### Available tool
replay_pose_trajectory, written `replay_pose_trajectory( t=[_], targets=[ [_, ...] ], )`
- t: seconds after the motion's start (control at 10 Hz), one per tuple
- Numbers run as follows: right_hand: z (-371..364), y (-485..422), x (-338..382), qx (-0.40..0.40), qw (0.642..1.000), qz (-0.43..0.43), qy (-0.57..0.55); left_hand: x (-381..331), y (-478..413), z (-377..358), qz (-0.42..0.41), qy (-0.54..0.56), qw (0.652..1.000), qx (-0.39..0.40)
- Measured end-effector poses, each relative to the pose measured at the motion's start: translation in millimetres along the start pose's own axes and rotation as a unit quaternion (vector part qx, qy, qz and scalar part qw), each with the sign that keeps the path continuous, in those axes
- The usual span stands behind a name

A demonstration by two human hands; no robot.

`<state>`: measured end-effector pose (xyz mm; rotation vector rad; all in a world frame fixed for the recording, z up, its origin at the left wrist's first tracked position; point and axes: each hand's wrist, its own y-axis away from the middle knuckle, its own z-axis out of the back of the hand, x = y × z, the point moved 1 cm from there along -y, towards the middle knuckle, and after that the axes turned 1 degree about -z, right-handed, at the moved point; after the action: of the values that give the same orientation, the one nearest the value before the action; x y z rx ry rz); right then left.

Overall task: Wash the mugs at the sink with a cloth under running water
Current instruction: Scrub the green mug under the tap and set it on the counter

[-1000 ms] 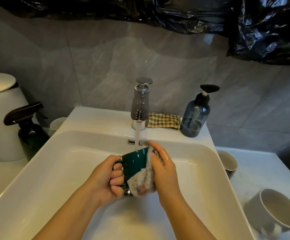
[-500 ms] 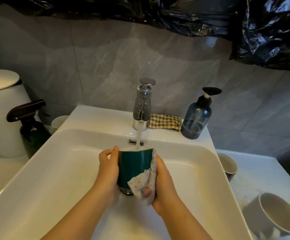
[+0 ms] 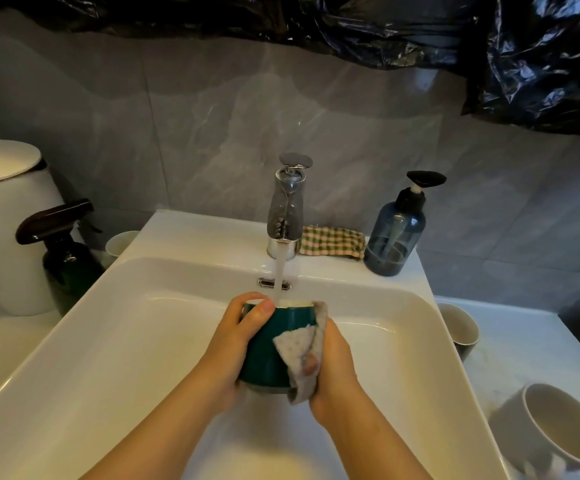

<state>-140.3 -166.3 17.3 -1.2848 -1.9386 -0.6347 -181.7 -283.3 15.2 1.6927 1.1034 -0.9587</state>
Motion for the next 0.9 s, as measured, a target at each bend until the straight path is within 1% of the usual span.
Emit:
replay_pose_trajectory(
  t=[0.1, 0.2, 0.3, 0.4, 0.5, 0.6, 0.7, 0.8, 0.9],
  targets=[
    [7.6, -10.9, -10.2, -0.374, 0.765, -0.136, 0.507, 0.1, -5.3, 2.9, 0.006, 0.027, 0.999, -0.032],
    [-4.5, -21.4, -15.8, -0.321, 0.845, 0.080, 0.421, -0.4, -7.0, 5.8, 0.067, 0.076, 0.995, 0.000],
    [10.2, -29.1, -14.7, -0.367, 0.903, 0.032, 0.221, -1.5, -6.3, 7.9, 0.026, 0.059, 0.998, 0.014],
    [9.8, -30.7, -4.6, -0.335, 0.941, -0.042, 0.026, -3.0, -3.3, -0.2, 0.030, 0.031, 0.999, 0.019],
    [11.7, -29.8, -10.5, -0.353, 0.936, -0.007, -0.001, -9.5, -3.6, -6.9, 0.092, -0.030, 0.995, 0.028],
    [14.4, -28.5, -11.5, -0.385, 0.921, -0.010, -0.051, -19.9, -7.3, -14.6, 0.088, -0.120, 0.989, 0.018],
    [22.7, -26.3, -2.4, -0.395, 0.918, 0.038, -0.005, -21.4, -10.5, -20.2, -0.024, -0.182, 0.979, -0.090],
    [22.2, -17.7, 1.3, -0.403, 0.913, 0.041, 0.045, -12.2, -6.3, -18.8, 0.004, -0.152, 0.984, -0.089],
    [18.6, -20.0, -2.1, -0.408, 0.909, 0.024, 0.082, -6.4, -2.2, -17.3, 0.026, -0.160, 0.987, -0.019]
  ],
)
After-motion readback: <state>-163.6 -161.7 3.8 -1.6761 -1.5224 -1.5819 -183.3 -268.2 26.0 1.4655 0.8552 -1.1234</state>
